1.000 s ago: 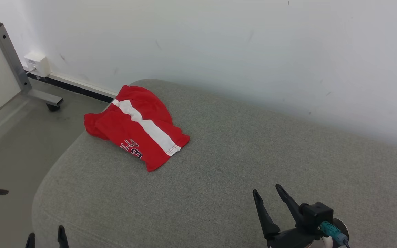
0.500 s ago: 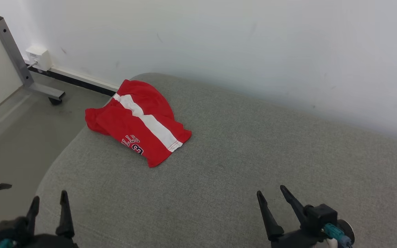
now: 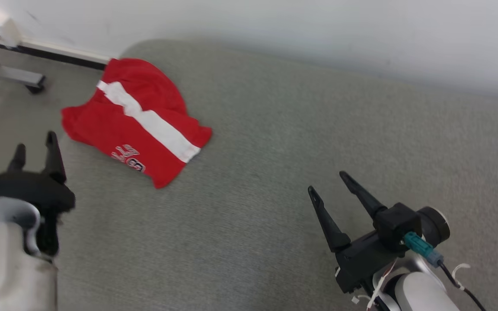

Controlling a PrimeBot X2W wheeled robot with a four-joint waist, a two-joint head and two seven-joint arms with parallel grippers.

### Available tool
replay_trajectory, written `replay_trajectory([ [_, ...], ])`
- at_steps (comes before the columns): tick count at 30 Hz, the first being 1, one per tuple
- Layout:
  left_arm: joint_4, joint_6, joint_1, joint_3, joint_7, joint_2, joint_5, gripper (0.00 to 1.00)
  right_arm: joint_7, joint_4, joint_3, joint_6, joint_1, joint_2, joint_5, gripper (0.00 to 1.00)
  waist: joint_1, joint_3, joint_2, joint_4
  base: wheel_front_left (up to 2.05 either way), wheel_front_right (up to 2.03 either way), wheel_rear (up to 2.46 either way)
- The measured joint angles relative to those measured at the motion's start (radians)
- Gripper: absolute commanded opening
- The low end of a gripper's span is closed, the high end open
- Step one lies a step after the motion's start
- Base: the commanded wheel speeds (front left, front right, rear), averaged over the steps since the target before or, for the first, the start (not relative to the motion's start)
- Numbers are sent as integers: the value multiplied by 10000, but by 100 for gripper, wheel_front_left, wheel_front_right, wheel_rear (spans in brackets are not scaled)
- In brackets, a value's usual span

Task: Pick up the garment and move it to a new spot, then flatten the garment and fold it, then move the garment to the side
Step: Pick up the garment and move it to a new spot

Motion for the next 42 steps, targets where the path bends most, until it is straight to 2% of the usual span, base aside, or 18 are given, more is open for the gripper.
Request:
replay_trajectory([
  [4, 748, 113, -1136, 265, 823, 295, -424, 100, 186, -522, 136, 0, -153, -167, 6, 100, 1, 818, 1, -530, 0, 0, 0],
  [10, 1678, 692, -2213, 301, 2366, 1020, -456, 100, 324, -1154, 180, 0, -239, -322, -10, 100, 2, 1954, 1, -1458, 0, 0, 0],
  [19, 2270, 1400, -2447, 130, 3440, 1503, -215, 100, 453, -1693, 29, -2, -63, -395, -69, 100, 1, 3247, 1, -2705, 0, 0, 0],
  [23, 2393, 1536, -2450, 238, 3741, 1701, -320, 100, 483, -1856, -104, -2, 47, -407, -81, 100, -4, 3589, -3, -3156, 0, 0, 0],
  [24, 2408, 1544, -2462, 307, 3804, 1733, -407, 91, 485, -1879, -123, 0, 73, -401, -81, 100, -5, 3658, -4, -3246, 0, 0, 0],
  [25, 2408, 1542, -2465, 368, 3816, 1770, -474, 34, 483, -1879, -146, -2, 82, -393, -81, 100, -5, 3711, -4, -3327, 0, 0, 0],
  [26, 2395, 1524, -2466, 382, 3816, 1818, -477, 0, 477, -1883, -165, -2, 84, -380, -79, 100, -4, 3750, -4, -3400, 0, 0, 0],
  [33, 1858, 1093, -2330, 349, 3718, 1908, -623, 0, 282, -1490, -161, -2, 143, -128, 29, 100, -2, 3446, -2, -3543, 0, 0, 0],
  [34, 1496, 838, -2305, 169, 3850, 1931, -617, 0, 123, -1223, -132, -2, 150, 27, 117, 100, -1, 3224, -1, -3540, 0, 0, 0],
  [39, 284, 612, -2314, -90, 4550, 2545, -453, 0, -328, -428, 178, 0, 195, 416, 462, 100, -3, 2431, -2, -3522, 0, 0, 0],
  [42, -650, 412, -2431, -307, 5102, 2677, -447, 0, -602, 12, 290, -2, 220, 569, 648, 100, -2, 1890, -2, -3554, 0, 0, 0],
])
